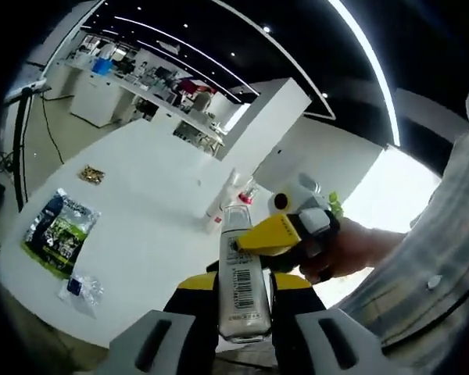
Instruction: Arrange the skincare products in the storage area until every visible bottle or jar stands upright without overlapping.
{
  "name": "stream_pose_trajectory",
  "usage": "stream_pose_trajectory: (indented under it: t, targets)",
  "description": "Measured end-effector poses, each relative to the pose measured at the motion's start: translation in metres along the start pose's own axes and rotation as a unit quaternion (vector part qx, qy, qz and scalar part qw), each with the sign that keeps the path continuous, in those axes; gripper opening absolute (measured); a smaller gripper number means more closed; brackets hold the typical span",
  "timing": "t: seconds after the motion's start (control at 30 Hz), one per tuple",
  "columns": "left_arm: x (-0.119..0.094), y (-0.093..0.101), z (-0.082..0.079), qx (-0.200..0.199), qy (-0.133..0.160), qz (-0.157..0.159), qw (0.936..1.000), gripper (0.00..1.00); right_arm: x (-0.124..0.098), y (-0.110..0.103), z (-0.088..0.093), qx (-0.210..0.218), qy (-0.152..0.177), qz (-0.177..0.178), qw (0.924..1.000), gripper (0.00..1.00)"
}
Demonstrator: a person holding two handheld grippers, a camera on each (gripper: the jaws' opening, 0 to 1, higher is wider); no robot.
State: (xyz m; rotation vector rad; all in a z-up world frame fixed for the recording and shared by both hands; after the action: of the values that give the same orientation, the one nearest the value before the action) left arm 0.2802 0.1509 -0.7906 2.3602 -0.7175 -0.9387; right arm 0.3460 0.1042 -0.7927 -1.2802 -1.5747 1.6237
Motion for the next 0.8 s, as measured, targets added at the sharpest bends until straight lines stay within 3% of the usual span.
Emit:
stream_pose_trajectory:
  t: [0.23, 0.43, 0.6, 0.7, 0.8]
  targets:
    - [0.004, 0.004, -0.024, 0.068, -0.023, 0.002, 0.9974, 0.23, -0.013, -0.012, -0.015, 0.019, 0.061, 0.018, 0.9978, 0.25]
    - [0.013, 0.012, -0.029, 0.130, -0.045, 0.008, 0.9905, 0.23, -0.028, -0.013, -0.011, 0.037, 0.101, 0.035, 0.9936, 0.24]
    - [0.009, 0.011, -0.026, 0.123, -0.031, 0.020, 0.9917, 0.23, -0.024, -0.018, -0.009, 0.032, 0.108, 0.039, 0.9929, 0.23]
    - [0.003, 0.008, -0.023, 0.077, -0.016, 0.037, 0.9962, 0.24, -0.017, -0.022, -0.010, -0.004, 0.091, 0.046, 0.9948, 0.22]
    - [-0.007, 0.004, -0.015, 0.005, -0.011, 0.069, 0.9975, 0.25, -0.001, -0.031, -0.006, -0.068, 0.043, 0.063, 0.9948, 0.21]
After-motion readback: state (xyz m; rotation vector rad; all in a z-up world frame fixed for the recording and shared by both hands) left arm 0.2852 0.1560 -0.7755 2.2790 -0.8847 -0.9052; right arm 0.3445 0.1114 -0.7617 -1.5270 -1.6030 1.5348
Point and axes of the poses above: the point that each gripper's makers call its tool centre point, and the gripper's own axes: x roughly forward along the fingers, y roughly to its right, z roughly out of its underside, the point moved 5 cm from there along -x, roughly backward along the fingers, and after that the axes turned 11 degrees about -y, right-handed, at the moved point
